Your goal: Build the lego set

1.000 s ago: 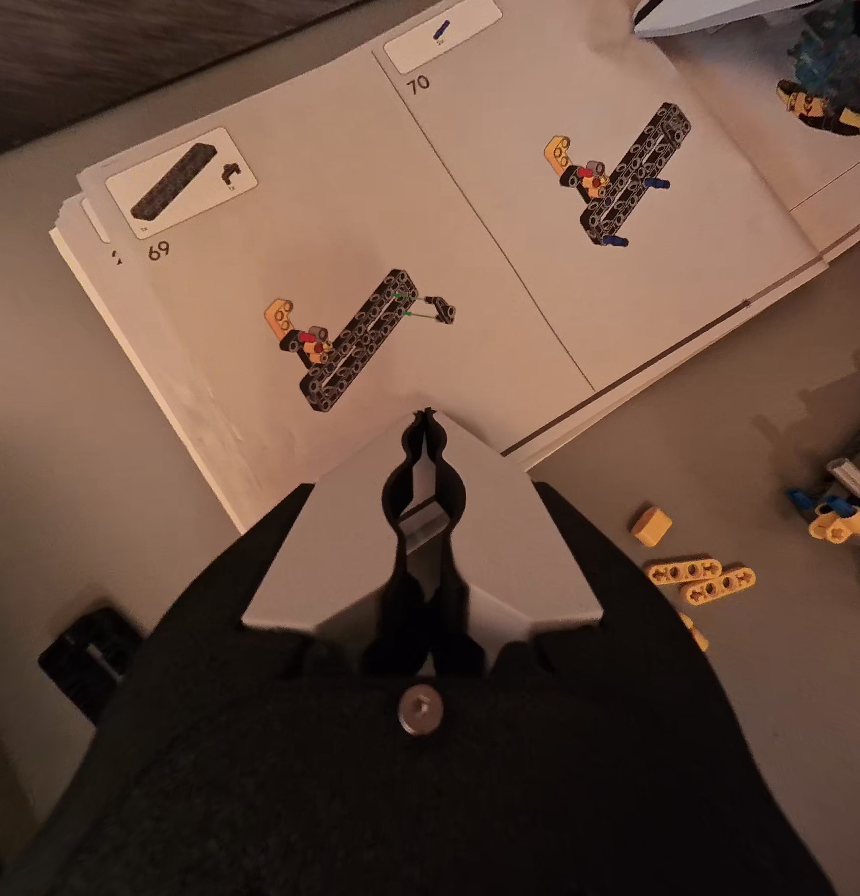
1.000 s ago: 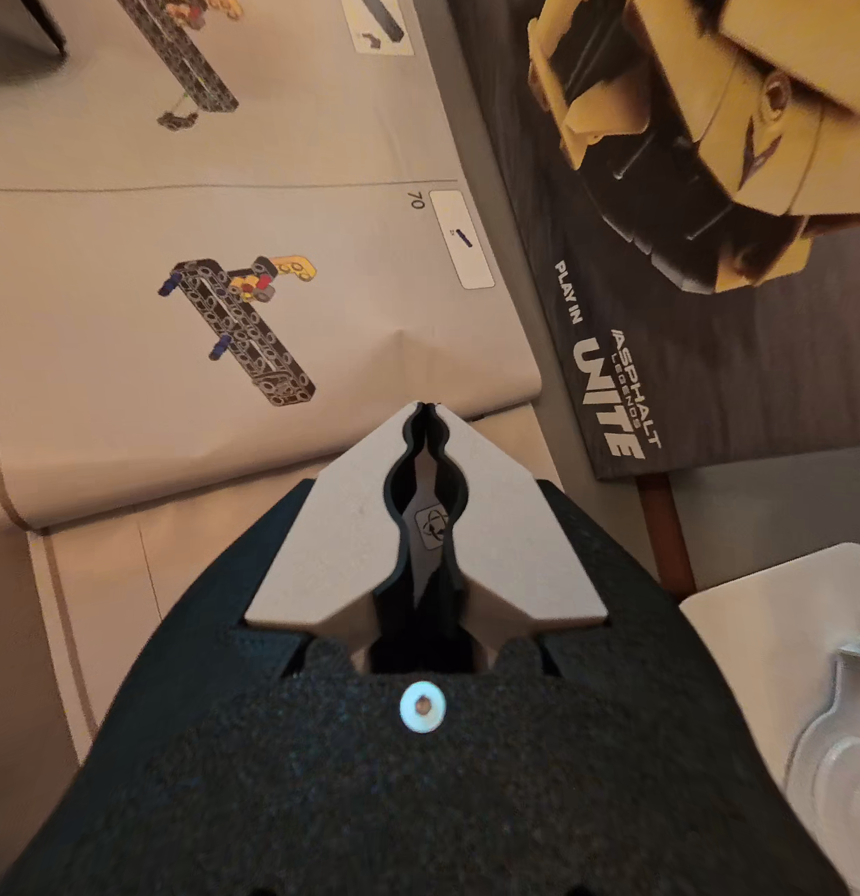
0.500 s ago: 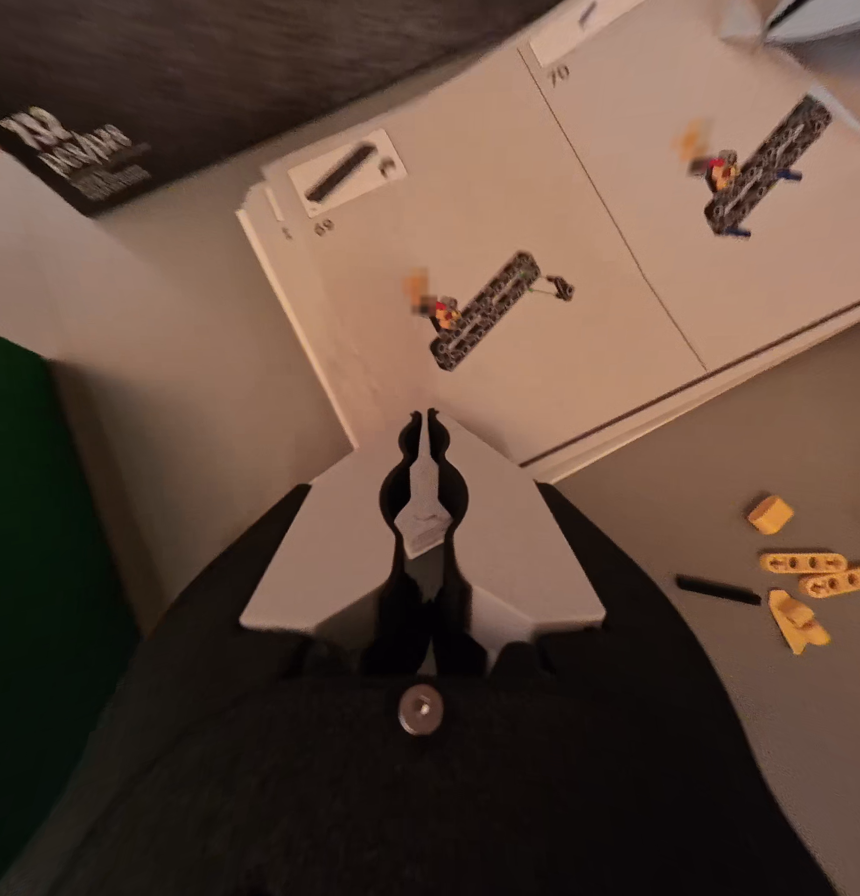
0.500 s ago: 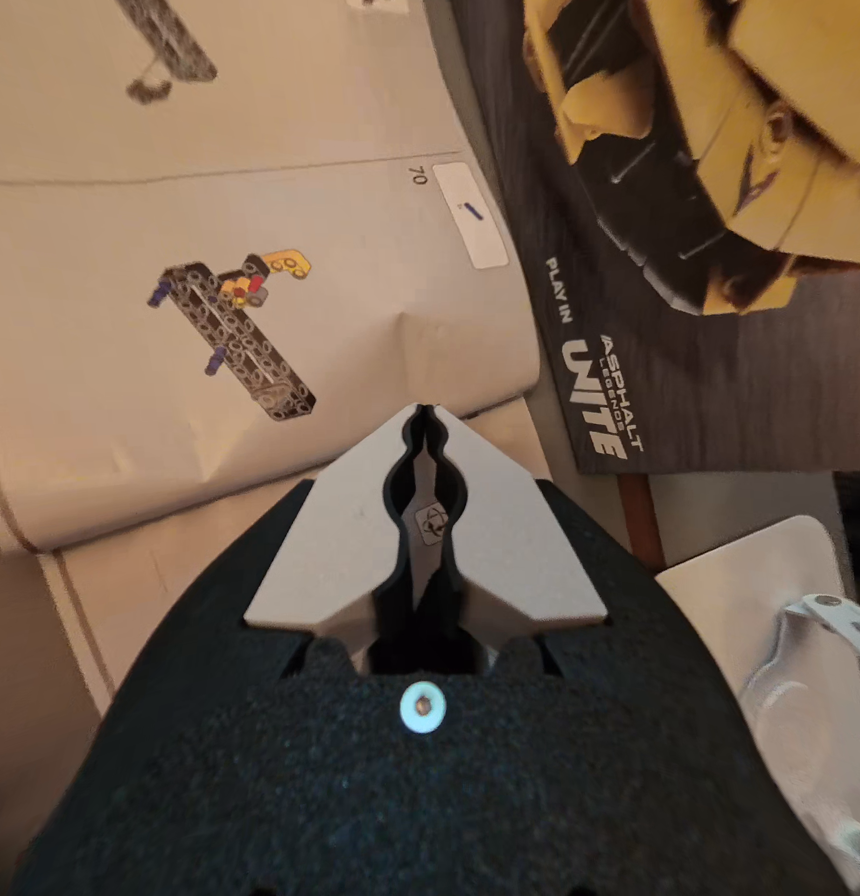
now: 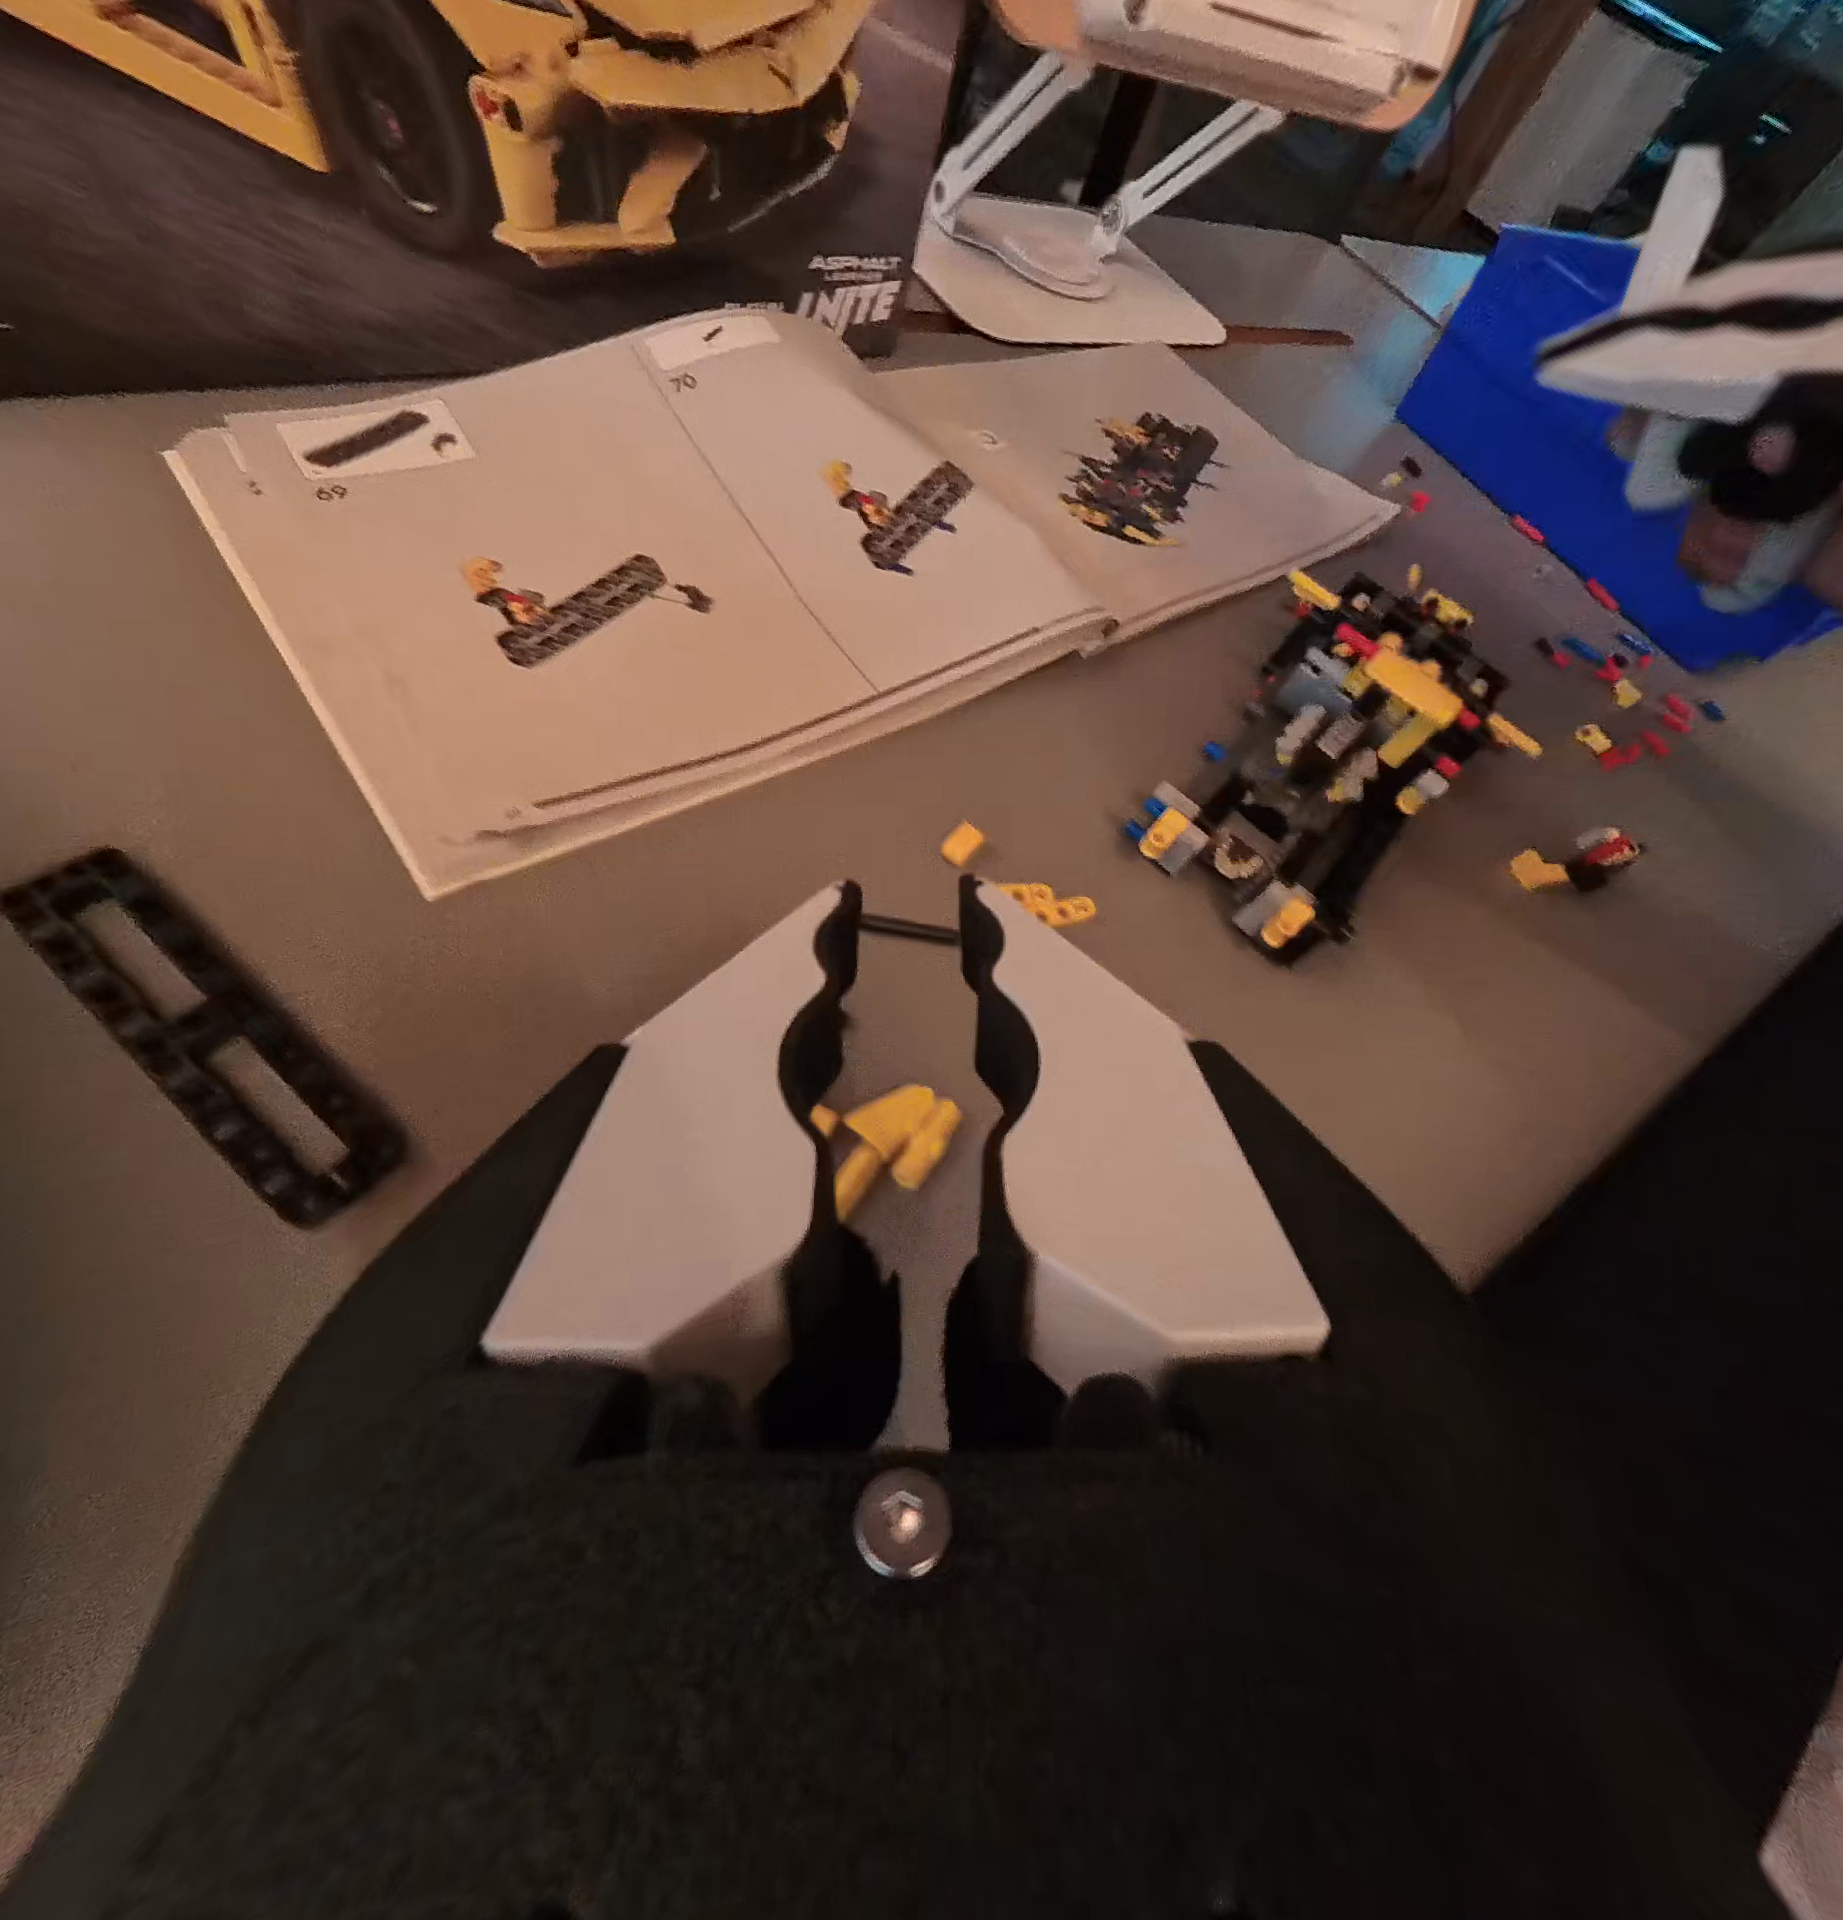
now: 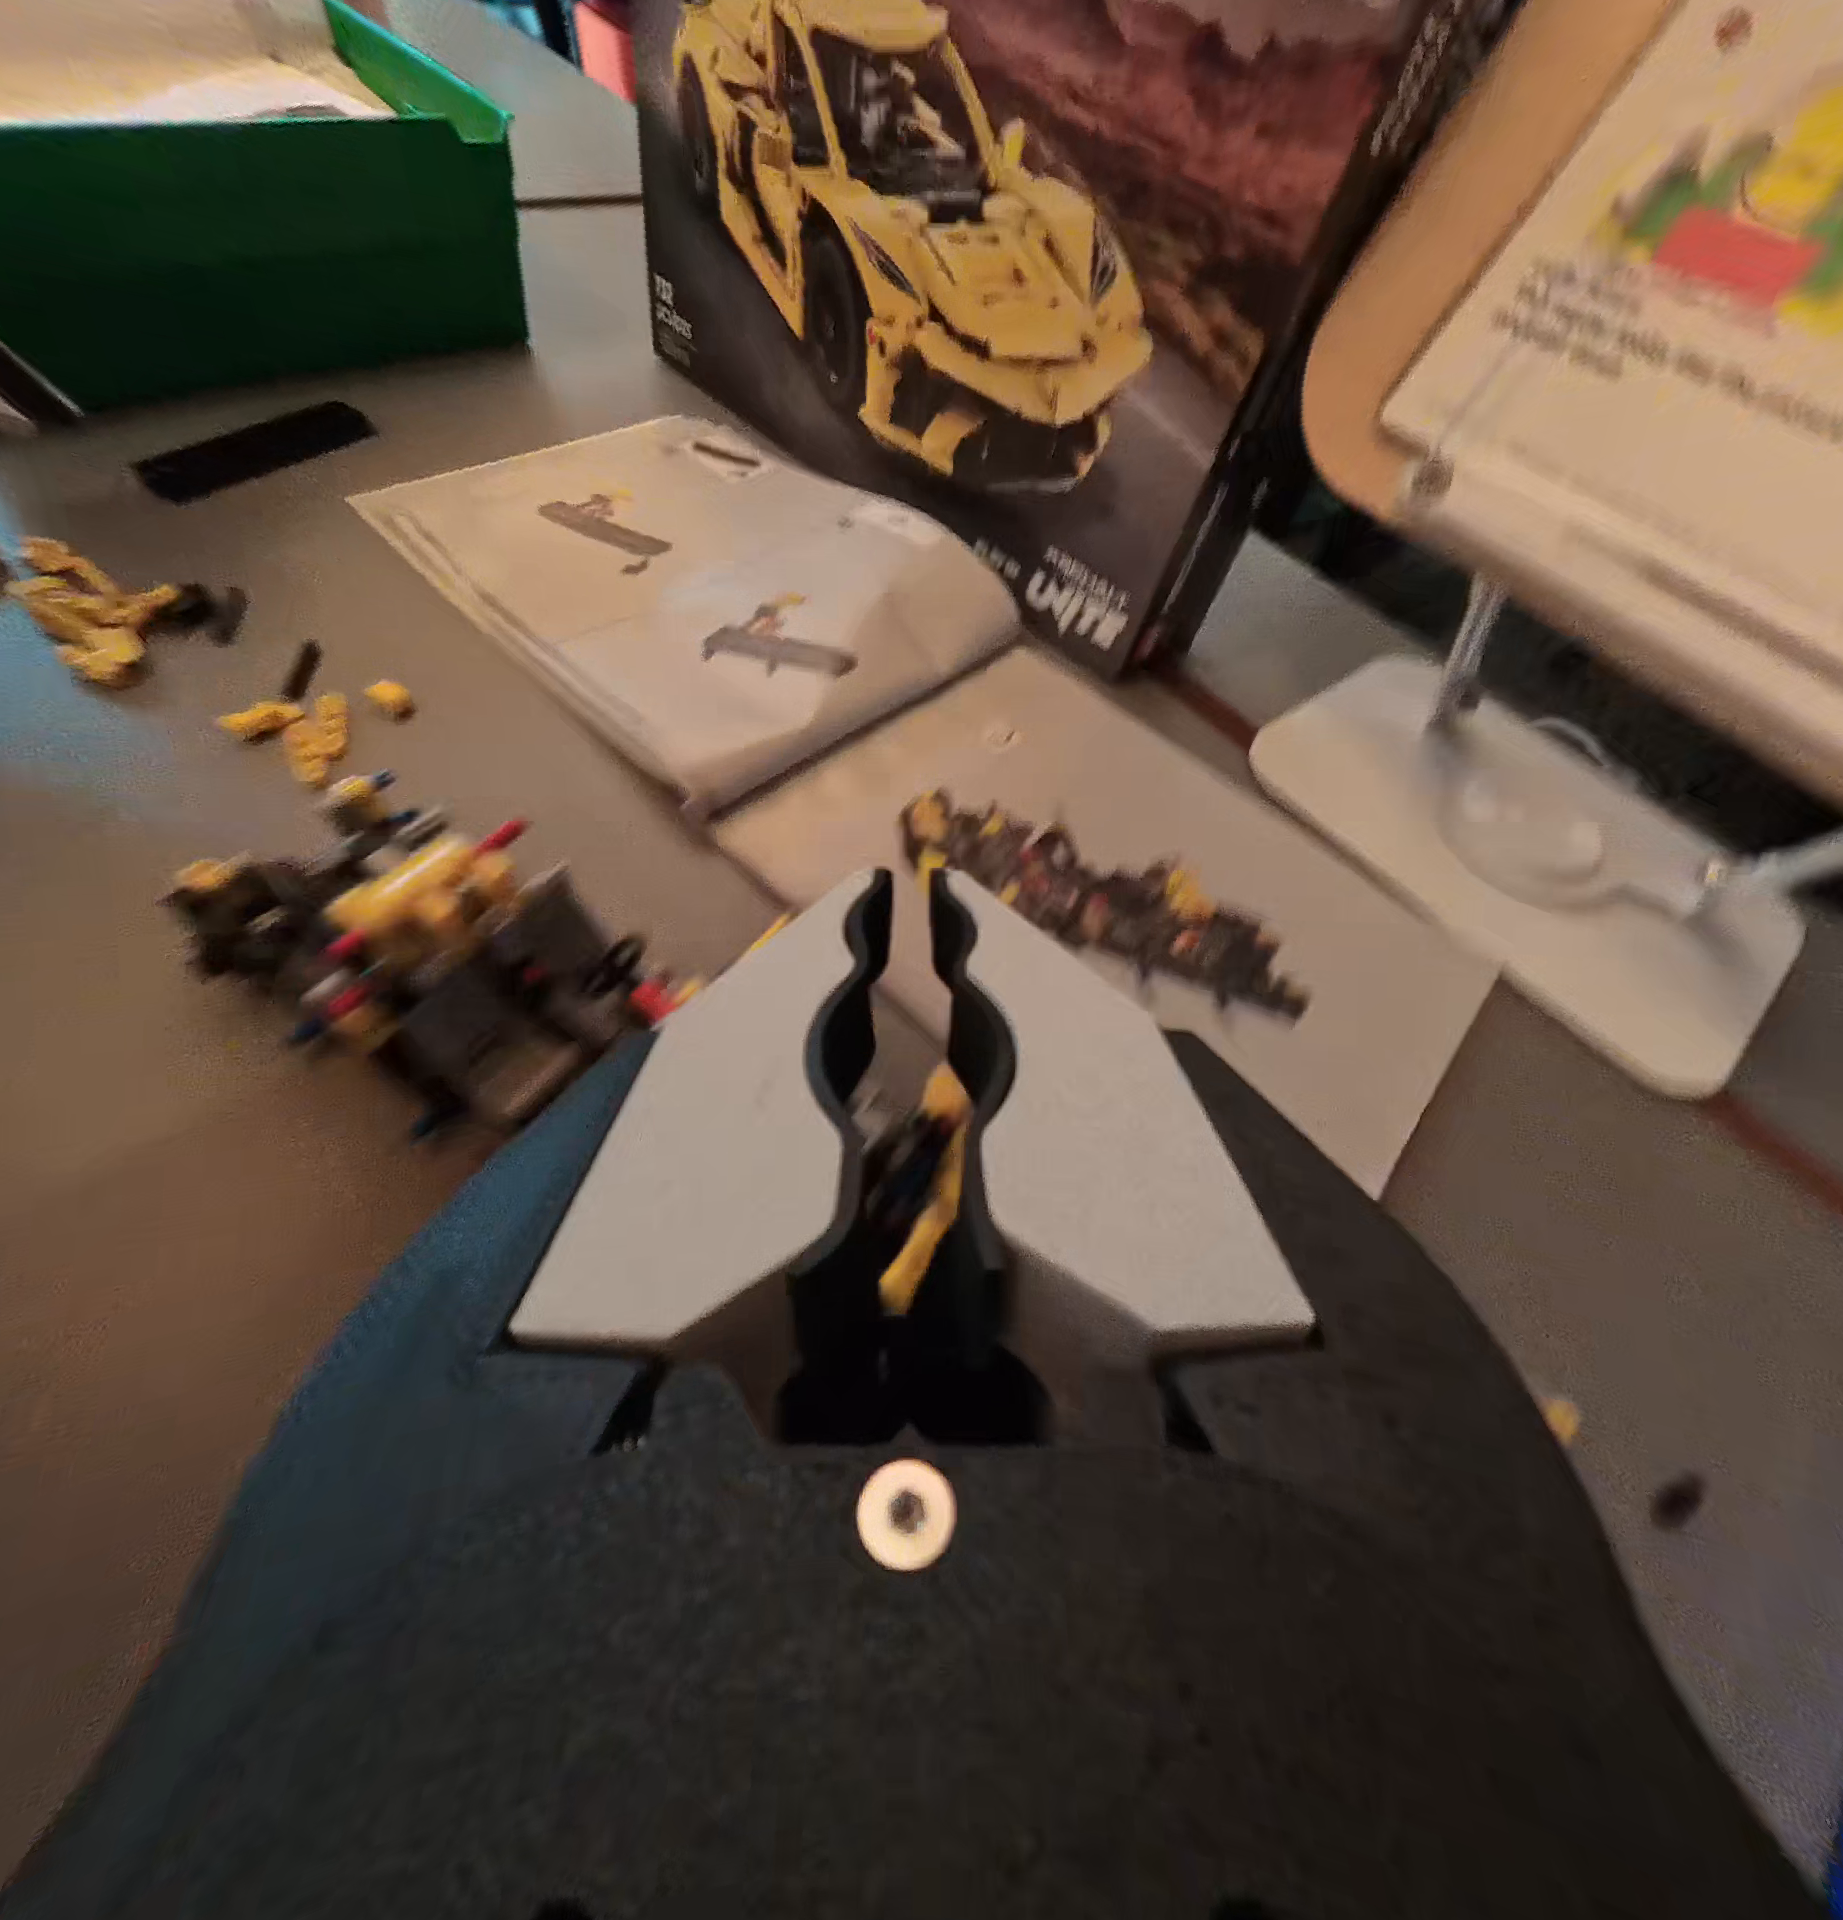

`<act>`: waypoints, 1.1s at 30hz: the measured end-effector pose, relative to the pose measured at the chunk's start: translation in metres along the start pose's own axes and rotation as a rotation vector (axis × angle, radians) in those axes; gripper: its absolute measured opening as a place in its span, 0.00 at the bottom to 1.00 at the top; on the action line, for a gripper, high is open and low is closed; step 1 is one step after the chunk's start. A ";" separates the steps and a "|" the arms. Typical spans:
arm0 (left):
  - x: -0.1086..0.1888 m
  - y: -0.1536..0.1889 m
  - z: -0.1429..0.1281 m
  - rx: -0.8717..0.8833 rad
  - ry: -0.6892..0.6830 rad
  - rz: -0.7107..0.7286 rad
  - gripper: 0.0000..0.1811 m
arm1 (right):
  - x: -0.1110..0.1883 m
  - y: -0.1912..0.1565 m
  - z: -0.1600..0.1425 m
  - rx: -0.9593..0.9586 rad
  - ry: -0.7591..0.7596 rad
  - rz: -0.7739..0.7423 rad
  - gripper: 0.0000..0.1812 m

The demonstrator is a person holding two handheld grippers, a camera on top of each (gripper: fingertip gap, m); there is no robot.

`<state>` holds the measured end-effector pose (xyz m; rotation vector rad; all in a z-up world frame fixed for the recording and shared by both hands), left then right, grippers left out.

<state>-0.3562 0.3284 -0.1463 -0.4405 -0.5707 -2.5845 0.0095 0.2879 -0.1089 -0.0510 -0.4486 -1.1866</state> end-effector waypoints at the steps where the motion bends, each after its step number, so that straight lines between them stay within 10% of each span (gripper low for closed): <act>1: 0.002 0.007 -0.006 -0.012 0.009 0.010 0.11 | 0.018 -0.011 -0.013 -0.027 -0.011 -0.017 0.05; 8: 0.000 0.046 -0.031 0.066 -0.030 -0.003 0.13 | 0.089 -0.064 -0.067 -0.032 -0.059 -0.101 0.10; 33: -0.022 0.028 -0.035 0.078 -0.110 0.173 0.13 | 0.077 -0.030 -0.069 -0.238 0.175 -0.293 0.06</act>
Point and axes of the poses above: each gripper's, where its closed fingertips meet, x back along the fingers, z out of its top, y = z × x across the jaws, the point moved 4 cm from there along x, back along the fingers, and after that the axes turned 7 degrees about -z, right-handed, at the moved point
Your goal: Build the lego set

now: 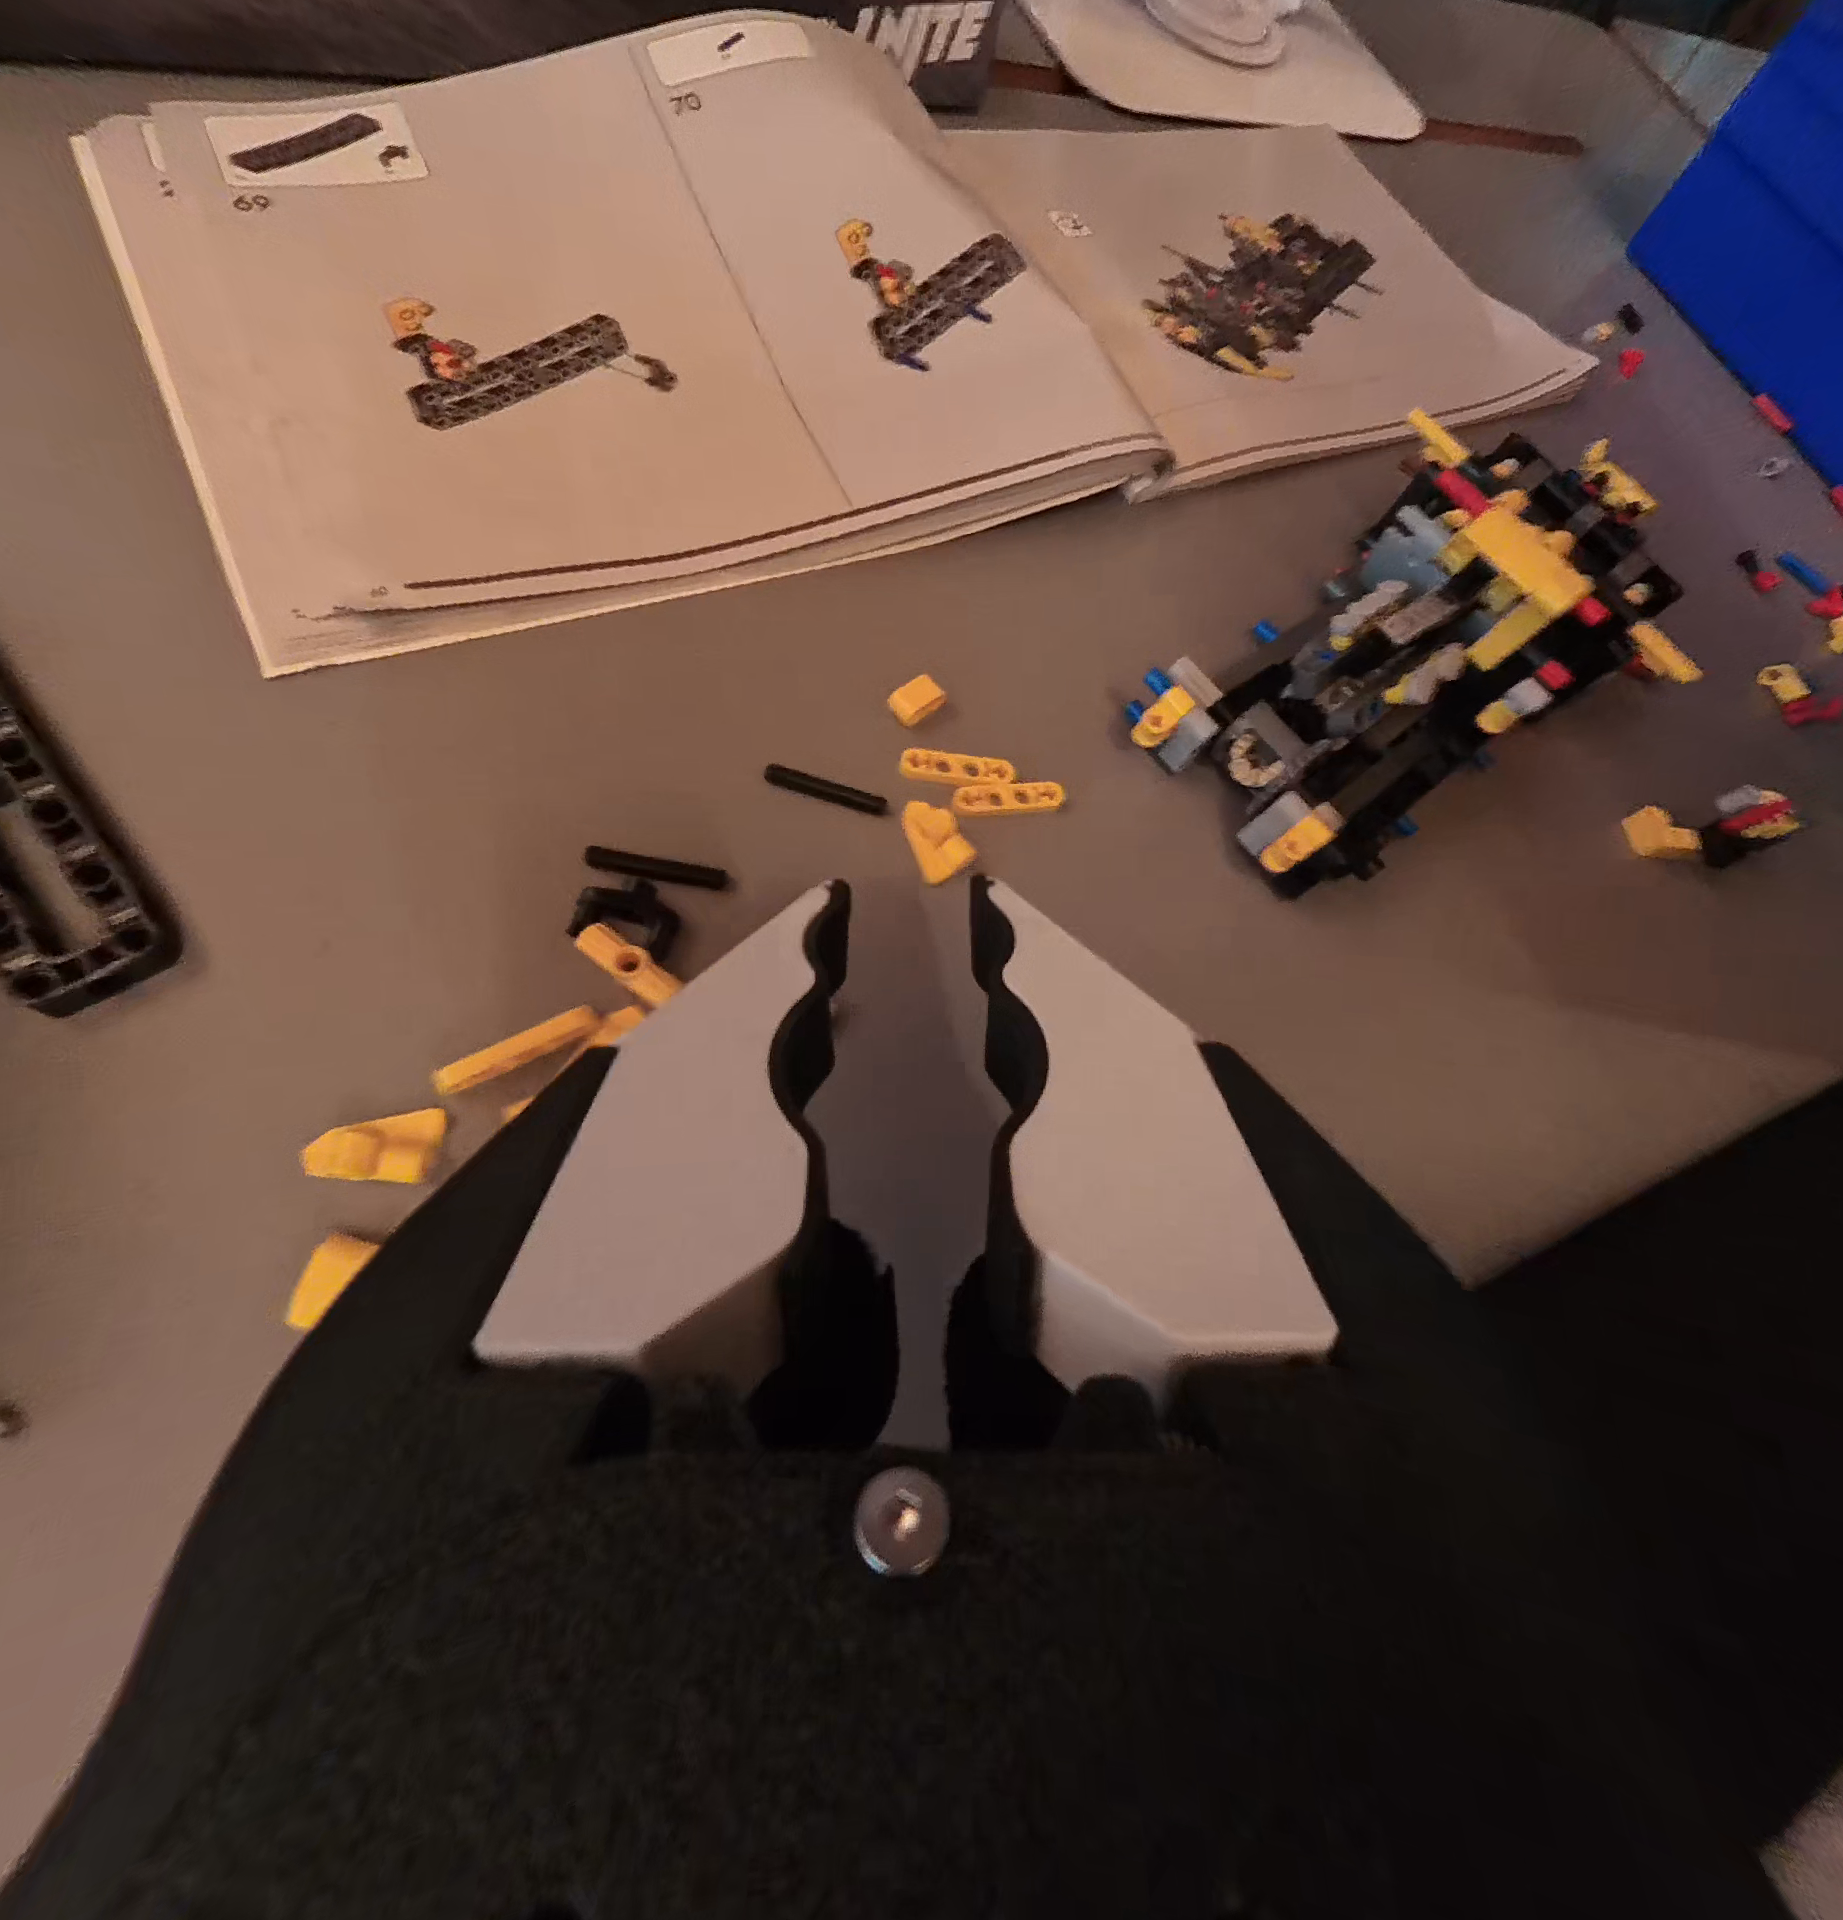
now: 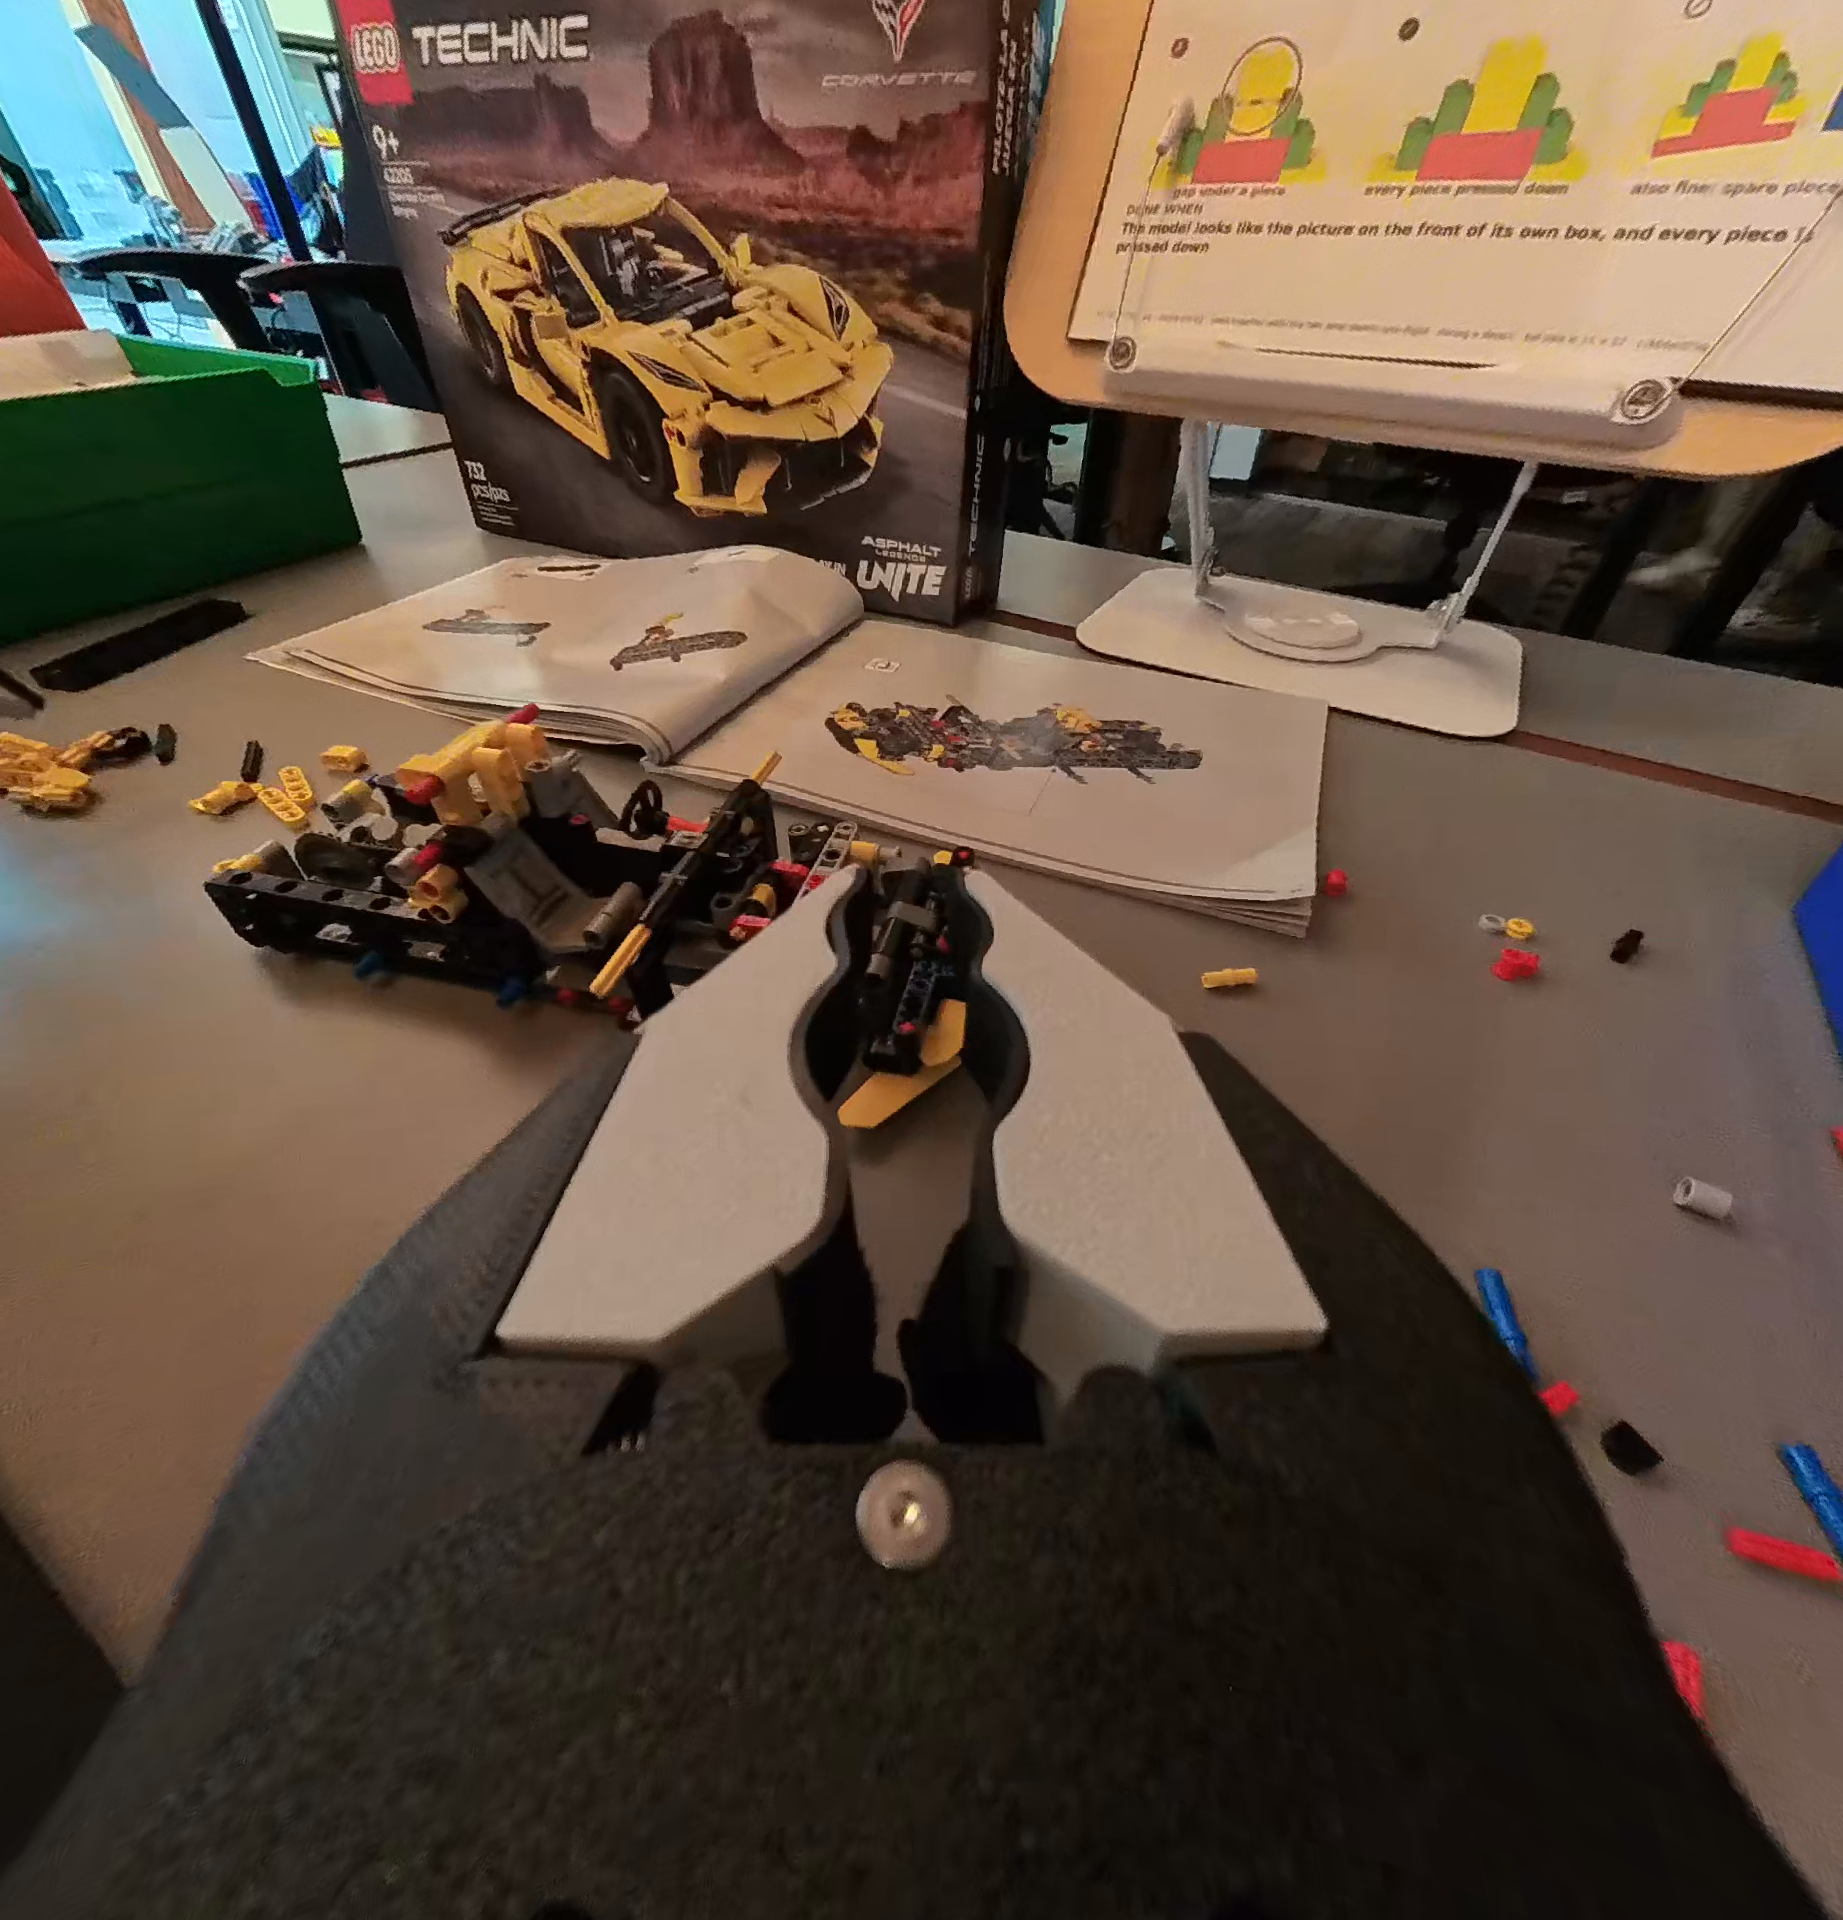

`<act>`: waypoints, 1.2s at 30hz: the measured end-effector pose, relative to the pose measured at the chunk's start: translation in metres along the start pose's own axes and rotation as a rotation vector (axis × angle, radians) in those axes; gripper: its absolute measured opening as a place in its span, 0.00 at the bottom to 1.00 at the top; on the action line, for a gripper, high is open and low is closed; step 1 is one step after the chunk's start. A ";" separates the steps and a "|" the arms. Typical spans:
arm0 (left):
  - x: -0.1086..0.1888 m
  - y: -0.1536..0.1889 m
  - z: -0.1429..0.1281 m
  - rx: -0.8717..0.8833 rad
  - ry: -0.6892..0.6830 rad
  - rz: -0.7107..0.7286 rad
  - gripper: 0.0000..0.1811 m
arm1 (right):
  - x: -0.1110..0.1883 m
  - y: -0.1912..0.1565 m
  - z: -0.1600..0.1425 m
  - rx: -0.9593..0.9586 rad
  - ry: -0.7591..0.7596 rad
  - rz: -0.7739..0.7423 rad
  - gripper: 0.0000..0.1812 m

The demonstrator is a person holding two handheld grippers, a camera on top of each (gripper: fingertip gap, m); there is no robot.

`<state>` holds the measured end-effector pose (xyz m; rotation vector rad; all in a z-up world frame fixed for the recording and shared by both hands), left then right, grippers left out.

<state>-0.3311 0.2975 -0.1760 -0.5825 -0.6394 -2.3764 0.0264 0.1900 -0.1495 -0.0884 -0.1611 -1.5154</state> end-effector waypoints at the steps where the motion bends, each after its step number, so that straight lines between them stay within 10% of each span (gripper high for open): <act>1: 0.000 -0.007 0.000 0.010 -0.008 0.032 0.13 | 0.000 0.000 0.000 0.008 0.002 -0.003 0.06; 11: 0.028 -0.123 -0.003 0.167 -0.059 0.500 0.14 | -0.002 0.001 -0.001 0.003 -0.016 -0.018 0.05; 30: 0.018 -0.136 0.016 0.145 -0.026 0.473 0.14 | -0.004 -0.006 -0.004 0.055 -0.044 0.004 0.02; 36: 0.025 -0.081 0.050 -0.003 0.120 0.198 0.01 | -0.003 -0.007 -0.004 0.064 -0.037 0.005 0.02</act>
Point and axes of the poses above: each gripper's, where its closed fingertips meet, x back along the fingers, z out of its top, y = z × x across the jaws, the point moved 4 cm from there along x, back along the fingers, and after that the axes turned 7 degrees about -z, right-handed, at the moved point
